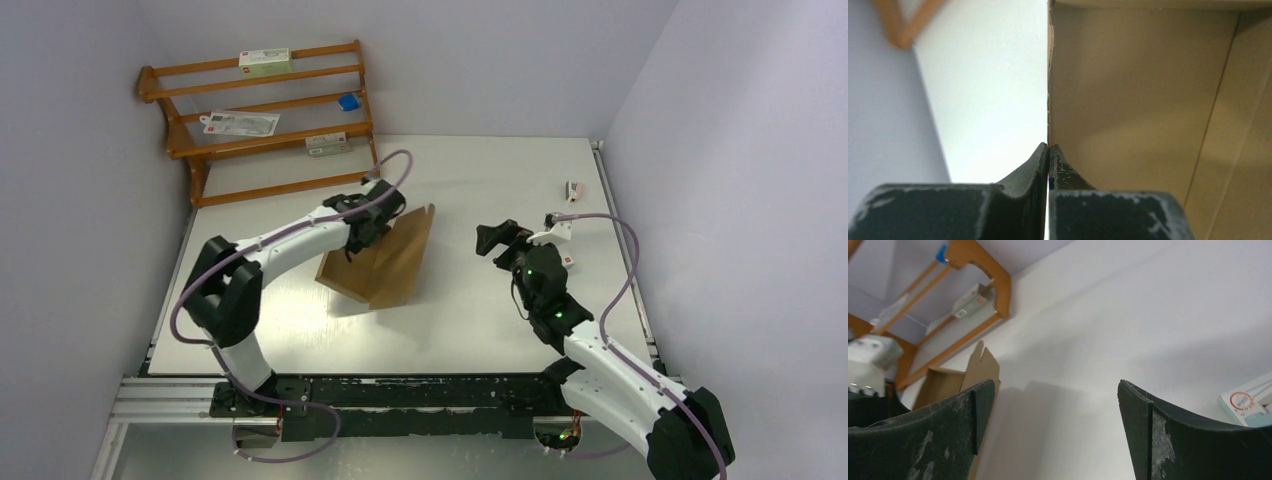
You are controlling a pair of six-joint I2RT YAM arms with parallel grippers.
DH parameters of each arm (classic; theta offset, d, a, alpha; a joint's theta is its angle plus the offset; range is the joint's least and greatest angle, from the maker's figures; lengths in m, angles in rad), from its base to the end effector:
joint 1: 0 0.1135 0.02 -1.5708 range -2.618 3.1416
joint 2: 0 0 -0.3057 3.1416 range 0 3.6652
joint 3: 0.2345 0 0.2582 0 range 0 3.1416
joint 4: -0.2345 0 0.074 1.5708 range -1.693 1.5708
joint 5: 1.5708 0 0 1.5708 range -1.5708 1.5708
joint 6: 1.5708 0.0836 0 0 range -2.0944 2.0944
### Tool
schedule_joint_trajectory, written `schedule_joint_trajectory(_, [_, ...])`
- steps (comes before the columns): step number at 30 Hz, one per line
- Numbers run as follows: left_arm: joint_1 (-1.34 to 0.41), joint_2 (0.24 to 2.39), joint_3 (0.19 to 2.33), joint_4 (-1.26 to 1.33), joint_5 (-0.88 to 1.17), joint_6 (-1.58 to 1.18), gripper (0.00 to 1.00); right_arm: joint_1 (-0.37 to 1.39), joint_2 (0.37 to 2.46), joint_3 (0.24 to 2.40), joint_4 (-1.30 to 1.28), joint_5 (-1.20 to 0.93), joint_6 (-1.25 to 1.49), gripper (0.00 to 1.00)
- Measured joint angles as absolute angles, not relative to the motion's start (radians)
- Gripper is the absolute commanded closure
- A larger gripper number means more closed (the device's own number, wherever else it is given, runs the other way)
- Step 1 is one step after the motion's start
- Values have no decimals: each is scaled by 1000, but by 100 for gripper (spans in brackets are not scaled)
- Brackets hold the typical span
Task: Fold the paper box
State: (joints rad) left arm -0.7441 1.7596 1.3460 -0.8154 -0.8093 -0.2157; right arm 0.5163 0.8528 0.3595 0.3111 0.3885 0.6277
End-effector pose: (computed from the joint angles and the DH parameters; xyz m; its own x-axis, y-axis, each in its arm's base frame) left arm 0.3173 -0.2099 0.2437 -0.7389 0.4795 -0.4734 0.1338 0.7930 0.5944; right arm 0.2047 0.0798 0.2502 -0.2056 0.5083 -0.8363 -0.0150 0.8528 0.5220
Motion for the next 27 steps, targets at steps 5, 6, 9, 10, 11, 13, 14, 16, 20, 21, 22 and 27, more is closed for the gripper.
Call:
schedule_joint_trajectory(5, [-593,1645,1148,-700,-552,-272,95,516,798,408,263,361,607,3])
schedule_joint_trajectory(6, [-569,1627,1116,-681,-511,-285,95,516,796,413,261,354,604,3])
schedule_joint_trajectory(9, [-498,1573,1015,-612,-398,-348,95,516,796,421,253,331,595,3])
schedule_joint_trajectory(10, [-477,1554,982,-593,-367,-382,95,516,797,421,248,324,592,3])
schedule_joint_trajectory(11, [-459,1537,950,-576,-336,-425,95,516,801,421,242,317,589,3])
schedule_joint_trajectory(13, [-445,1518,914,-561,-304,-496,95,516,806,421,236,304,585,3])
schedule_joint_trajectory(14, [-443,1514,899,-559,-287,-540,95,516,810,421,234,297,582,3])
schedule_joint_trajectory(16, [-442,1514,871,-546,-254,-616,95,516,819,421,233,279,578,4])
schedule_joint_trajectory(20, [-442,1488,785,-472,-184,-781,95,516,843,426,234,236,562,5])
schedule_joint_trajectory(21, [-441,1468,757,-443,-172,-824,95,516,848,427,235,225,558,6])
schedule_joint_trajectory(22, [-440,1442,720,-403,-158,-874,95,516,853,429,235,211,552,6])
schedule_joint_trajectory(27, [-459,1348,600,-296,-123,-1070,84,516,867,444,234,139,514,2])
